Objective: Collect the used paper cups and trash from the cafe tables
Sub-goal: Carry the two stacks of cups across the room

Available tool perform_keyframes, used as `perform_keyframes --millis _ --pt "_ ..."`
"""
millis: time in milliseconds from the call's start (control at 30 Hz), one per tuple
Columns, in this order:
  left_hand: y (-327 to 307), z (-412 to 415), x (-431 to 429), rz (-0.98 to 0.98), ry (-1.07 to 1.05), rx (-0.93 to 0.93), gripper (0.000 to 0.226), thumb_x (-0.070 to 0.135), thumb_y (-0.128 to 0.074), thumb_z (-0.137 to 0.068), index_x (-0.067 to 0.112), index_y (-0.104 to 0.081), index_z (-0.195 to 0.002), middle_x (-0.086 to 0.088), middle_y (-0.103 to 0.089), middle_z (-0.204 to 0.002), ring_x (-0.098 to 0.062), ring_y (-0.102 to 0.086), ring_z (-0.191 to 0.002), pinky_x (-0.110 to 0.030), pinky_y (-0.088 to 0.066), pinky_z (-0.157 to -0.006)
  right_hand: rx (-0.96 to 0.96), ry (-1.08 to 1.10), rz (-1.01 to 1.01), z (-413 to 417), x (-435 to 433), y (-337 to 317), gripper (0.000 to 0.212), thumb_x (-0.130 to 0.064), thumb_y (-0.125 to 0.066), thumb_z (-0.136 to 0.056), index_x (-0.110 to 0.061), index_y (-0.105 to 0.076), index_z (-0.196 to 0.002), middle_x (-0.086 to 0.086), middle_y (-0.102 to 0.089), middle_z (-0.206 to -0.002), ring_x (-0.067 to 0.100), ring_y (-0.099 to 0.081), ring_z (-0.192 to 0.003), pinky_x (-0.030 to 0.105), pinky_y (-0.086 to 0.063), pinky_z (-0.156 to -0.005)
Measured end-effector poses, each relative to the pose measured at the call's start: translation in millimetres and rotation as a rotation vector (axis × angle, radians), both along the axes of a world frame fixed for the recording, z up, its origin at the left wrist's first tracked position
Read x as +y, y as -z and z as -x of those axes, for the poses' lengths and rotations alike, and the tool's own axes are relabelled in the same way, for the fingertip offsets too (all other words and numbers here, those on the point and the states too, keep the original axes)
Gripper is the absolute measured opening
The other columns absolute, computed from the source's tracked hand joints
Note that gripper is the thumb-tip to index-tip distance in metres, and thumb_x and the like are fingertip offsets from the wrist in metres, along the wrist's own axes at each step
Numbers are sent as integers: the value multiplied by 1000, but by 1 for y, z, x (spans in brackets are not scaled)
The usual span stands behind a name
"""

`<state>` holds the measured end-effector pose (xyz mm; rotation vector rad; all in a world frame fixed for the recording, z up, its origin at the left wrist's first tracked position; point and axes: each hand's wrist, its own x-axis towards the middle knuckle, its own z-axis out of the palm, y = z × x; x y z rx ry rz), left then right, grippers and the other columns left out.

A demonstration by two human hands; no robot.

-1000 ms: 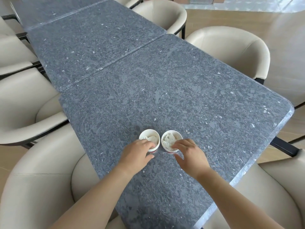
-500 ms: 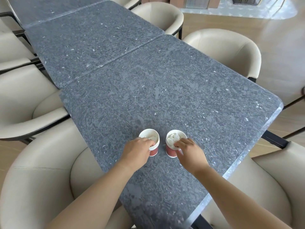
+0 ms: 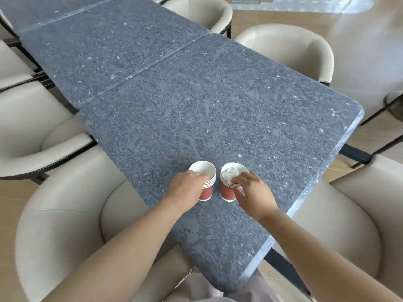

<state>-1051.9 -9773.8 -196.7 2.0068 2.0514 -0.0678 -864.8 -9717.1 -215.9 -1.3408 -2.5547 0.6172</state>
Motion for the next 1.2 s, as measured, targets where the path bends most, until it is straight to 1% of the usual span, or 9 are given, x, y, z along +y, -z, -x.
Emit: perform_keyframes --millis 167,300,533,667,767,833,967,1067,1200 --pt "-13 -8 -29 -77 -47 -17 29 21 -53 -88 24 -56 -117 3 -63 -116 -22 -54 -110 -36 -46 -87 96 -40 -24 -3 -24 -7 15 -12 -59 -81 -13 -64 -96 3 -63 -96 27 -52 -93 39 -48 -61" --pt "-20 -21 -49 -77 -72 5 32 23 -53 -89 24 -54 -121 3 -62 -116 -21 -54 -111 -36 -46 -87 172 -125 -31 -16 -38 -9 16 -7 -65 -77 -11 -66 -93 6 -66 -91 31 -57 -85 39 -50 -60" --pt "-28 -70 -85 -124 -279 -15 37 24 -56 -86 27 -53 -123 4 -60 -122 -22 -52 -114 -38 -46 -87 169 -267 -14 -51 -45 -21 24 -6 -63 -77 -12 -66 -100 6 -65 -101 30 -56 -96 40 -51 -66" --pt "-30 -114 -112 -192 -361 -30 31 23 -59 -84 26 -57 -114 2 -64 -112 -24 -56 -107 -36 -45 -82 163 -354 -45 -84 -54 -24 25 -3 -62 -73 -11 -67 -97 6 -65 -97 31 -55 -93 36 -47 -62" --pt "-32 -143 -137 -247 -421 -28 31 23 -62 -82 26 -58 -113 2 -65 -108 -24 -57 -105 -35 -47 -79 188 -440 -63 -103 -64 -26 26 -2 -63 -72 -11 -67 -96 7 -66 -97 33 -57 -89 38 -50 -61" --pt "-32 -159 -156 -272 -484 -21 30 23 -62 -82 26 -59 -113 2 -66 -107 -23 -58 -105 -34 -47 -77 197 -479 -64 -110 -73 -27 28 -2 -63 -72 -13 -67 -97 6 -66 -100 32 -57 -92 40 -52 -62" --pt "-35 -181 -195 -279 -599 -38 28 21 -62 -81 22 -61 -109 0 -66 -105 -25 -58 -103 -38 -50 -77 246 -560 -39 -118 -99 -30 29 -3 -65 -72 -14 -68 -99 5 -65 -102 31 -58 -95 43 -54 -64" --pt "-36 -190 -223 -273 -684 -34 31 21 -62 -80 24 -61 -111 2 -66 -108 -25 -58 -103 -35 -49 -76 265 -632 -25 -117 -119 -31 29 -2 -66 -71 -13 -68 -99 6 -66 -101 31 -59 -94 40 -54 -66" --pt "-34 -196 -253 -228 -763 -44 35 20 -60 -81 25 -58 -116 3 -65 -112 -24 -56 -105 -33 -47 -78 248 -710 13 -113 -141 -27 27 -3 -67 -71 -13 -69 -97 5 -66 -99 31 -59 -94 42 -54 -66"
